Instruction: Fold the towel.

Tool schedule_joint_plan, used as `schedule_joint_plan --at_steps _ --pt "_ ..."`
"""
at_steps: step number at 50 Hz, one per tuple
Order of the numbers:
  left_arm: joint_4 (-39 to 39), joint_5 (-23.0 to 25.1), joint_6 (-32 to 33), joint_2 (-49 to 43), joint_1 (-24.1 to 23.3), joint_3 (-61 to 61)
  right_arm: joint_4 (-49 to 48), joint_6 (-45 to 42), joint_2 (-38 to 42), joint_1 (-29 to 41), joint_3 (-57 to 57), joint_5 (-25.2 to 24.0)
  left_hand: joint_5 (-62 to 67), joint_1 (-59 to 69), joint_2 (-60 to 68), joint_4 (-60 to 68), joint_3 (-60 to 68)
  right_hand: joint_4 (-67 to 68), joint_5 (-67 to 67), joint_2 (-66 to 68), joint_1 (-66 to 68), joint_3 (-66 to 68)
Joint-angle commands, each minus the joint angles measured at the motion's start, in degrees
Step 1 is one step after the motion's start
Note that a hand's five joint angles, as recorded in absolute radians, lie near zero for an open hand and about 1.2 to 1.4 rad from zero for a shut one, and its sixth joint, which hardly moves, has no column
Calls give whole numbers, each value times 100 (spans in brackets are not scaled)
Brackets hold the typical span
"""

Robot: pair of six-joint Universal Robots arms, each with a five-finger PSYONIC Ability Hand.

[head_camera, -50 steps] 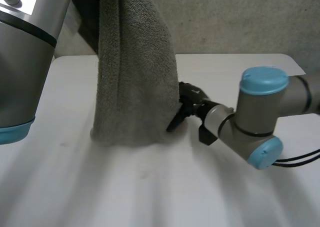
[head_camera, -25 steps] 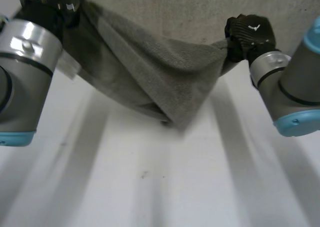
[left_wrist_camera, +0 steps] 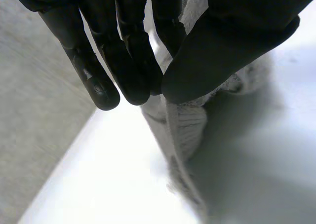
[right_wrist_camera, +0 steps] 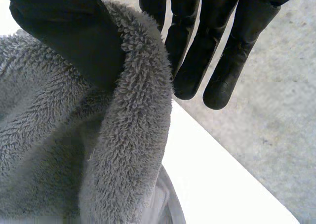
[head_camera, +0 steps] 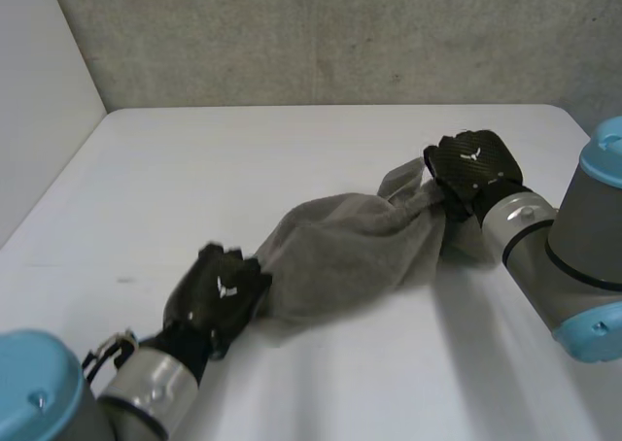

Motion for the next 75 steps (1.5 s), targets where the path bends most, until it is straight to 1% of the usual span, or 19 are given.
schedule_joint_plan --at_steps 1,2,3,4,6,13,19,30,38,48,51,52,53,54,55,61,63,66,75 --pt "-643 -376 -44 502 -234 -391 13 -264 -309 -2 310 -44 1060 1160 1024 1022 1032 1186 1431 1257 2407 1236" --pt "-854 -385 -114 564 -383 -374 13 -308 -353 7 389 -79 -1602 -1502 -1638 -1640 -1630 1186 1431 1257 2407 1236" --pt "-856 -385 -115 565 -385 -374 13 -309 -354 7 390 -79 -1629 -1529 -1664 -1667 -1657 1186 1431 1257 2407 1236" --pt "-1048 -402 -202 600 -480 -322 13 -361 -371 33 477 -88 -4727 -4626 -4762 -4764 -4754 1186 1431 1257 2407 1236" --pt "-1163 -428 -290 643 -533 -208 13 -441 -371 77 548 -88 -5940 -5840 -5976 -5978 -5968 1186 1431 1257 2407 1236" --pt "-1278 -385 -695 776 -376 611 -144 -950 -476 130 987 -202 -5650 -5549 -5685 -5687 -5677 1186 1431 1257 2407 1236" --pt "-1155 -314 -994 538 239 1771 -241 -986 -863 130 1085 -352 -5582 -5482 -5618 -5620 -5610 1186 1431 1257 2407 1236" --pt "-1489 301 -1380 -1791 363 4196 -672 -968 -2076 218 1445 -941 -5212 -5112 -5248 -5250 -5240 1186 1431 1257 2407 1236" --pt "-2033 1713 -1968 -3300 345 5952 -655 -985 -2392 446 1638 -976 -4389 -4289 -4425 -4427 -4417 1186 1431 1257 2407 1236" --pt "-3000 3647 -2830 -4128 345 6534 -672 -1003 -2489 455 1726 -976 -4405 -4304 -4440 -4443 -4433 1186 1431 1257 2407 1236" --pt "-3045 3806 -2857 -4216 345 6543 -672 -1003 -2472 429 1726 -976 -4305 -4204 -4340 -4343 -4333 1186 1431 1257 2407 1236" --pt "-3054 3877 -2866 -4312 345 6587 -672 -1003 -2472 429 1726 -976 -2838 -2738 -2874 -2876 -2866 1186 1431 1257 2407 1236" --pt "-3054 3878 -2866 -4313 345 6587 -681 -1012 -2454 412 1726 -976 -2824 -2723 -2859 -2862 -2851 1186 1431 1257 2407 1236" --pt "-3028 3826 -2866 -4374 345 6657 -681 -1021 -2437 394 1717 -976 -92 8 -128 -130 -120 1186 1431 1257 2407 1236" --pt "-2984 3686 -2857 -4418 345 6744 -681 -1021 -2437 394 1717 -976 1048 1149 1013 1011 1021 1186 1431 1257 2407 1236" --pt "-2482 2270 -2866 -4410 354 7114 -672 -1038 -2244 368 1612 -976 1060 1160 1024 1022 1032 1186 1431 1257 2407 1236" --pt "-2106 1098 -2840 -4235 424 7150 -672 -1038 -2129 368 1586 -976 1060 1160 1024 1022 1032 1186 1431 1257 2407 1236" --pt "-1886 348 -2839 -3876 494 7045 -663 -1091 -1858 359 1498 -976 1060 1160 1024 1022 1032 1186 1431 1257 2407 1236" --pt "-1867 283 -2743 -2661 573 5743 -541 -1214 -1032 385 1094 -835 1060 1160 1024 1022 1032 1186 1431 1257 2407 1236"
